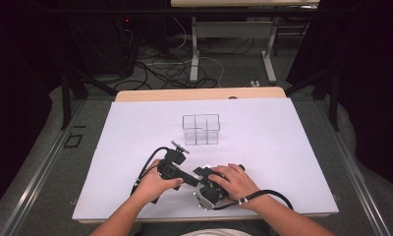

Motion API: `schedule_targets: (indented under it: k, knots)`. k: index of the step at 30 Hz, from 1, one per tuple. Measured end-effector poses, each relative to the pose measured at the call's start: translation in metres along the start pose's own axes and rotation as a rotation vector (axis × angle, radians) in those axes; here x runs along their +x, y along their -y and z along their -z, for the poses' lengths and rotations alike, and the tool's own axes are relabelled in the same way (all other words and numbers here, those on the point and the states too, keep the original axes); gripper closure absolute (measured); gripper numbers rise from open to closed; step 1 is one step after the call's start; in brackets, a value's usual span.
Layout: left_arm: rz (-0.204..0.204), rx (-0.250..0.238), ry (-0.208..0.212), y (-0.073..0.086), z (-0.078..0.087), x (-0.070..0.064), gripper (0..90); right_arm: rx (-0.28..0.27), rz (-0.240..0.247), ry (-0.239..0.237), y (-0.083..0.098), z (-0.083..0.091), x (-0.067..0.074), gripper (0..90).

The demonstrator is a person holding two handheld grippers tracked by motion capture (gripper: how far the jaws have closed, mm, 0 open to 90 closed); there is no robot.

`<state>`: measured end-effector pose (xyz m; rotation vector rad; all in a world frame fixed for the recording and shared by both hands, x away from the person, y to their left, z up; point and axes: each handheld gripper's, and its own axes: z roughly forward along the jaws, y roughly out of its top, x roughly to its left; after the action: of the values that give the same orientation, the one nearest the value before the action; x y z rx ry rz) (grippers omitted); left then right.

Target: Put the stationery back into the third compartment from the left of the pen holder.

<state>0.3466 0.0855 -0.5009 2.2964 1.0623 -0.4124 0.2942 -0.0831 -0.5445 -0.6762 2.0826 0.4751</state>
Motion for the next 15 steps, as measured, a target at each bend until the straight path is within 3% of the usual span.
schedule_targets:
  k: [7,15]
  knots:
    - [0.009,-0.001,0.004,-0.0005,-0.0016,-0.001,67.1,0.002,0.021,-0.003,-0.0006,-0.0006,0.0,67.1]
    - [0.027,-0.006,0.018,-0.0002,-0.0024,0.0011,66.8,0.015,0.0,0.001,-0.0003,0.0,0.0021,68.9]
